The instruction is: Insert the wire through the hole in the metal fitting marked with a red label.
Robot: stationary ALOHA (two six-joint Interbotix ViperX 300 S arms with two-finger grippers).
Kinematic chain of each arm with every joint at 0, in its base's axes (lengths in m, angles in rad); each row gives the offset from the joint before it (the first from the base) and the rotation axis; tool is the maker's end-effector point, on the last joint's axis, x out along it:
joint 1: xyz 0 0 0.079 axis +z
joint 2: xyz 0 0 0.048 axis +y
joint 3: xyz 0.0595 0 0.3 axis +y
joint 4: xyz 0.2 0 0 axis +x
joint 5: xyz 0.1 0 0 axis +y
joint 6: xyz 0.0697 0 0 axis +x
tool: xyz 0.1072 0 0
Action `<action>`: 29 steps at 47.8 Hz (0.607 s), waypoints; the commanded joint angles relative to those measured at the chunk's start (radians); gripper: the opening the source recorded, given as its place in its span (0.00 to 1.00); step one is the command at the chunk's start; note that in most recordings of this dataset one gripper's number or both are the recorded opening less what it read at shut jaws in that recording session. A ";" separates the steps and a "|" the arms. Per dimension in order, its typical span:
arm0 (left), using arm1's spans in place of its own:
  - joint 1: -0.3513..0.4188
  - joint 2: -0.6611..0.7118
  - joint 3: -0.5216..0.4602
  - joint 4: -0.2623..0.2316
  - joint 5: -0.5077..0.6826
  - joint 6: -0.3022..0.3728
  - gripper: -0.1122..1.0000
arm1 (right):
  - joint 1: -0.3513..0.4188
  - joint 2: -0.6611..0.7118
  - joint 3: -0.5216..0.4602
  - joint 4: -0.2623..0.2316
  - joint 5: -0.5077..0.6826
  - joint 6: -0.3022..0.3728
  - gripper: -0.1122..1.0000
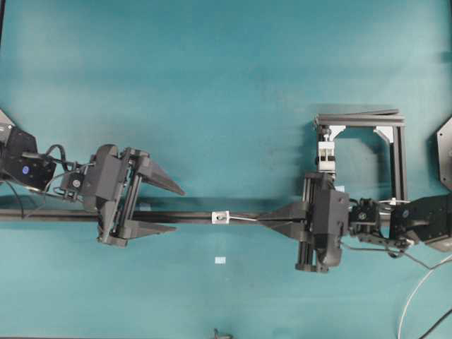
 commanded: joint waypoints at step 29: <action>0.023 -0.015 -0.054 0.002 0.044 0.002 0.61 | -0.034 0.015 -0.067 -0.035 -0.009 -0.015 0.09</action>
